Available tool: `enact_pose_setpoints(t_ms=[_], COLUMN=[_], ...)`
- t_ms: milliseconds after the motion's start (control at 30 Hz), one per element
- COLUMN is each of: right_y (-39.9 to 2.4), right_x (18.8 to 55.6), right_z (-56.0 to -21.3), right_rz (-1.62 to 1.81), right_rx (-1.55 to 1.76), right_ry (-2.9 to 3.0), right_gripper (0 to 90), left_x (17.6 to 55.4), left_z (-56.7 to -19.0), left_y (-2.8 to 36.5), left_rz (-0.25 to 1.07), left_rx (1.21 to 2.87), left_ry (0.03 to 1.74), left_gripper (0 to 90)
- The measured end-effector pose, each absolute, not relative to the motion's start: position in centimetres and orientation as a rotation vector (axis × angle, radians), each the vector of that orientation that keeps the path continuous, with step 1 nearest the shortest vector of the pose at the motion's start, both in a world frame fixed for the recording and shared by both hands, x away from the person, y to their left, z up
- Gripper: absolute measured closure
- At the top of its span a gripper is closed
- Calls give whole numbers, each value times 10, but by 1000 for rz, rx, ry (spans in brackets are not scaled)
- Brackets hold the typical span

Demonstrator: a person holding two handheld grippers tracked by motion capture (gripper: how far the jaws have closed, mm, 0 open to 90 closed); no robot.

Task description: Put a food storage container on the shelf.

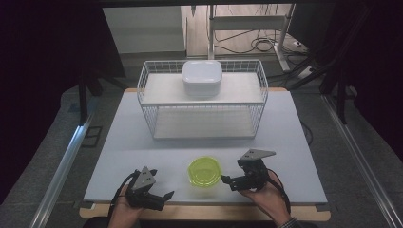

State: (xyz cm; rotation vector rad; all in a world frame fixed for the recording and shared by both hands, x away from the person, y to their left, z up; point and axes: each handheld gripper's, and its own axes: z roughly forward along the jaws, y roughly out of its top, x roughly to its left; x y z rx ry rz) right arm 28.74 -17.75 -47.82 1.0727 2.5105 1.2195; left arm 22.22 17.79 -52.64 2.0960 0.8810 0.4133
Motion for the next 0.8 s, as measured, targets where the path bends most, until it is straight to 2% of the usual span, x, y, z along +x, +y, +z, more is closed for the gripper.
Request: enact_pose_setpoints(t_ms=[67, 133, 167, 267, 500, 800], right_y=[-176, -175, -173, -170, -161, -160], right_x=[291, 292, 295, 299, 320, 335], right_z=[-476, -476, -477, -477, -483, -493], right_rz=[1258, 1262, 1282, 1296, 1351, 1373], right_rx=[1097, 1102, 1110, 1129, 1283, 1422], right_ry=[2532, 2535, 2541, 2546, 2591, 2631], right_gripper=[230, 253, 303, 344, 511, 638], left_x=[222, 222, 222, 222, 222, 222], left_z=[-526, -526, -526, -527, -527, -527], left_y=[178, 178, 177, 177, 177, 176], left_rz=[415, 416, 417, 417, 417, 416], left_rx=[2097, 2098, 2098, 2100, 2103, 2108], left_ry=[880, 880, 879, 879, 878, 874], left_gripper=[36, 36, 36, 36, 36, 36])
